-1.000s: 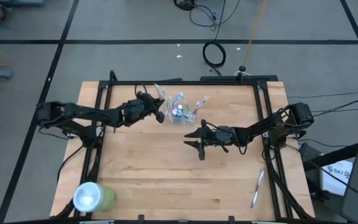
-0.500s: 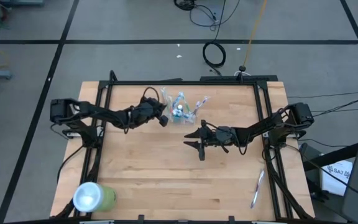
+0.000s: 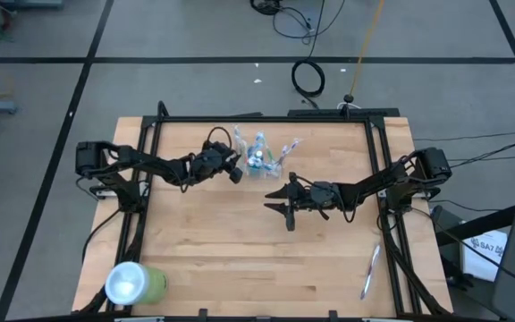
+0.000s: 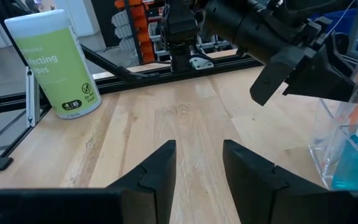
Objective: Pick & Place toothbrushing station
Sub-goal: Put the orange toothbrush into the left section of the transparent organizer
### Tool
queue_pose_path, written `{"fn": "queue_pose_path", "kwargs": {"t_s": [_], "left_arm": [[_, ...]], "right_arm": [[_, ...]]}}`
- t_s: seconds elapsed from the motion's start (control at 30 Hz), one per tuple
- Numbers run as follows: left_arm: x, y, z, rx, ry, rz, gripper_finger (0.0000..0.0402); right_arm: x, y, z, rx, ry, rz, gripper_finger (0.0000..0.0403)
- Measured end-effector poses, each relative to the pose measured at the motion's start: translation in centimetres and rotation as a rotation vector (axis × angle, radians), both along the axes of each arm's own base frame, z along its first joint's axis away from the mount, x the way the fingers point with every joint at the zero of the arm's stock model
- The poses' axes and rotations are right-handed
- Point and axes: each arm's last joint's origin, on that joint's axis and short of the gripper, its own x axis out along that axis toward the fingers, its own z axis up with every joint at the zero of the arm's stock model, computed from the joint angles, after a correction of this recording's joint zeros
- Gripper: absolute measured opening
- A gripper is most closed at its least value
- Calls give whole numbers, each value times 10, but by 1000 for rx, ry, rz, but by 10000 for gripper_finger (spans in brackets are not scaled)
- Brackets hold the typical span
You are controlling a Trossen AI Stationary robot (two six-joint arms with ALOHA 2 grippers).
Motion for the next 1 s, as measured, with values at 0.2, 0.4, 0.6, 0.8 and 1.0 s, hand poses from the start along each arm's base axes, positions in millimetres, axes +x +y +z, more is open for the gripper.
{"fn": "queue_pose_path", "kwargs": {"t_s": [0.2,0.4,0.6,0.8,1.0], "left_arm": [[-1,-3,7,19,-5,-18,155],[-5,-10,32,46,-96,-32,163],[-8,-10,46,106,-137,-47,163],[-6,3,43,72,-173,-82,163],[-10,20,38,51,-173,-52,163]], "right_arm": [[0,0,0,0,0,0,123],[0,0,-1,-1,7,0,123],[0,0,-1,-1,11,0,123],[0,0,-1,-1,12,0,123],[0,-2,-2,-2,16,-8,123]]}}
